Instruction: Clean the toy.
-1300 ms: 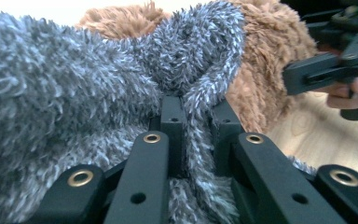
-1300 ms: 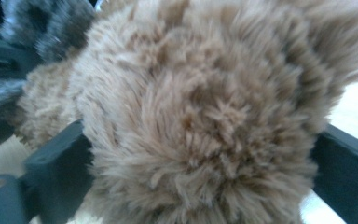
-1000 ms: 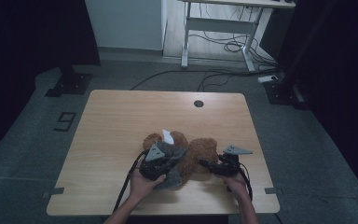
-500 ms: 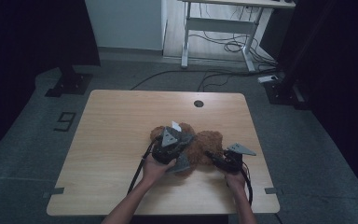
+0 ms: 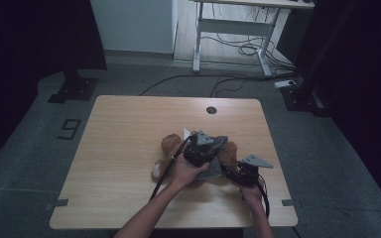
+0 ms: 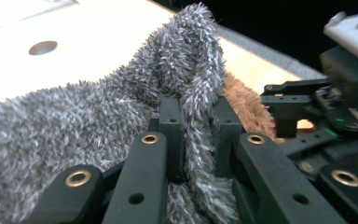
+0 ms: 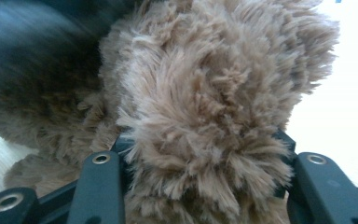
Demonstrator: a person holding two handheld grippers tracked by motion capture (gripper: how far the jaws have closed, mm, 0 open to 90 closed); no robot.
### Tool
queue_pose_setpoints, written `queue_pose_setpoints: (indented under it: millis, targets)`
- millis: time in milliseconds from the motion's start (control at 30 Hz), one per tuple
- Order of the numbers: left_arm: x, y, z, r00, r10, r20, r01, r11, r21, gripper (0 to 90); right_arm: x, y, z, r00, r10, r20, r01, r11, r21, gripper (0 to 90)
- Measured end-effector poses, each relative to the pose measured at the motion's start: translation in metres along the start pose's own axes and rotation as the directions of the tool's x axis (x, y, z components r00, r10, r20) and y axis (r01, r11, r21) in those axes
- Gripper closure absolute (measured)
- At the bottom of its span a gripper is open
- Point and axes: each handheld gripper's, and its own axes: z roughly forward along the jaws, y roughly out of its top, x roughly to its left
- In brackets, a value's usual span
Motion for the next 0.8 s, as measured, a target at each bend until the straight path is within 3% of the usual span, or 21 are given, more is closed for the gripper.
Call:
queue_pose_setpoints:
  millis: [67, 100, 200, 267, 433, 533, 600, 633, 700, 733, 767, 800]
  targets:
    - [0.004, -0.007, 0.007, 0.9998, -0.019, -0.001, 0.019, 0.9998, 0.004, 77.8, -0.001, -0.001, 0.000, 1.0000, 0.002, 0.001, -0.002, 1.000, 0.009, 47.7]
    - [0.008, -0.012, 0.005, 0.9989, -0.047, 0.008, 0.047, 0.9989, -0.002, 77.9, -0.001, -0.001, 0.000, 1.0000, 0.005, -0.002, -0.005, 1.000, 0.009, 47.6]
    - [0.019, -0.022, -0.006, 0.9982, -0.061, -0.002, 0.061, 0.9982, 0.003, 78.4, -0.002, -0.001, 0.000, 0.9999, 0.006, -0.012, -0.006, 1.000, 0.004, 47.4]
    - [0.027, -0.029, -0.017, 0.9973, -0.073, -0.006, 0.073, 0.9973, -0.005, 78.7, -0.001, -0.001, 0.000, 0.9998, 0.004, -0.018, -0.004, 1.000, 0.003, 47.2]
    - [0.048, -0.042, -0.050, 0.9940, -0.079, -0.075, 0.077, 0.9967, -0.026, 78.7, -0.001, -0.002, -0.001, 0.9998, 0.008, -0.020, -0.008, 1.000, 0.002, 47.2]
    - [0.072, -0.055, -0.068, 0.9847, -0.134, -0.111, 0.130, 0.9906, -0.042, 78.7, -0.002, -0.002, -0.001, 0.9997, 0.006, -0.023, -0.006, 1.000, 0.001, 47.2]
    - [0.089, -0.069, -0.075, 0.9732, -0.165, -0.160, 0.163, 0.9863, -0.027, 78.9, -0.002, -0.002, -0.001, 0.9998, 0.004, -0.021, -0.004, 1.000, 0.002, 47.2]
    - [0.097, -0.078, -0.075, 0.9659, -0.180, -0.186, 0.183, 0.9830, 0.001, 79.0, -0.002, -0.002, -0.001, 0.9998, 0.005, -0.021, -0.005, 1.000, 0.002, 47.2]
    - [0.108, -0.103, -0.066, 0.9589, -0.183, -0.217, 0.204, 0.9757, 0.080, 78.9, -0.003, -0.003, -0.001, 0.9997, 0.010, -0.022, -0.010, 1.000, 0.000, 47.3]
    - [0.112, -0.115, -0.063, 0.9565, -0.214, -0.199, 0.231, 0.9703, 0.071, 78.9, -0.003, -0.003, -0.001, 0.9997, 0.012, -0.022, -0.012, 1.000, -0.002, 47.3]
    - [0.115, -0.124, -0.065, 0.9487, -0.272, -0.161, 0.279, 0.9601, 0.021, 79.0, -0.003, -0.003, -0.001, 0.9997, 0.012, -0.022, -0.012, 1.000, -0.003, 47.2]
    - [0.116, -0.125, -0.067, 0.9454, -0.288, -0.152, 0.293, 0.9561, 0.010, 79.1, -0.003, -0.003, -0.001, 0.9997, 0.012, -0.021, -0.012, 1.000, -0.003, 47.3]
